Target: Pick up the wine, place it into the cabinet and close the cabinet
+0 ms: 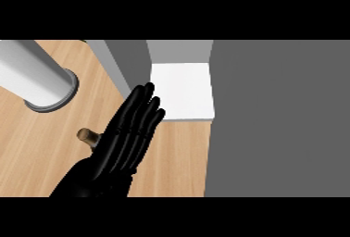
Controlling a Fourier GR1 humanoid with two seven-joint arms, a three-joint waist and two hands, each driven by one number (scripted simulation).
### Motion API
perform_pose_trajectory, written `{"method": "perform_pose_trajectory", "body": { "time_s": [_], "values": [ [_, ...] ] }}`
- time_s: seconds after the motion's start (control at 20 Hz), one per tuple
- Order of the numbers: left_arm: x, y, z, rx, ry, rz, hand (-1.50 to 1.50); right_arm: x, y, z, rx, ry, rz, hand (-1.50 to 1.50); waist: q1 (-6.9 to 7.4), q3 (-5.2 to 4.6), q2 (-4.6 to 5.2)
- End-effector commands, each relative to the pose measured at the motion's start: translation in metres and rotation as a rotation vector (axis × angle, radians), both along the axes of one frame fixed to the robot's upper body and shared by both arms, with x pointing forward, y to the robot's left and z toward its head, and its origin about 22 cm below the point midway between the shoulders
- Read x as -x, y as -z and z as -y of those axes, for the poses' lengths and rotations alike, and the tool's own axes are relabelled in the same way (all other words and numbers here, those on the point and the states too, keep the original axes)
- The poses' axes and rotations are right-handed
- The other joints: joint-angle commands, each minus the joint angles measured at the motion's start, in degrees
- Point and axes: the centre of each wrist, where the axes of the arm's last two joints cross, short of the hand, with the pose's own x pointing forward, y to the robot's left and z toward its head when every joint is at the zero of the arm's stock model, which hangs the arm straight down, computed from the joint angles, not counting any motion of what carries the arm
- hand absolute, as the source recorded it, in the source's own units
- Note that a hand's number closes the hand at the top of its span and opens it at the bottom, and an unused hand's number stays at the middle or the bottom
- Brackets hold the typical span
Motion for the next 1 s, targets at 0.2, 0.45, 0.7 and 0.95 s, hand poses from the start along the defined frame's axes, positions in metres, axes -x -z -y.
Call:
{"method": "perform_pose_trajectory", "body": {
  "time_s": [0.2, 0.45, 0.7, 0.95],
  "values": [
    [0.001, -0.017, -0.007, -0.002, -0.071, 0.017, -1.50, 0.024, -0.043, 0.003, -0.015, -0.008, 0.053, -1.50, 0.47, -0.04, 0.29],
    [0.015, -0.021, -0.021, 0.001, -0.093, 0.012, -1.50, 0.039, -0.045, 0.008, -0.009, 0.012, 0.051, -1.50, 0.17, 0.00, 0.12],
    [0.007, -0.016, -0.032, -0.032, -0.163, 0.019, -1.50, 0.048, -0.047, 0.007, -0.014, -0.003, 0.067, -1.50, -0.29, -0.01, 0.09],
    [-0.004, -0.026, -0.052, -0.052, -0.213, 0.013, -1.50, 0.047, -0.052, -0.002, -0.030, -0.009, 0.073, -1.50, -0.19, -0.09, 0.13]
  ]
}}
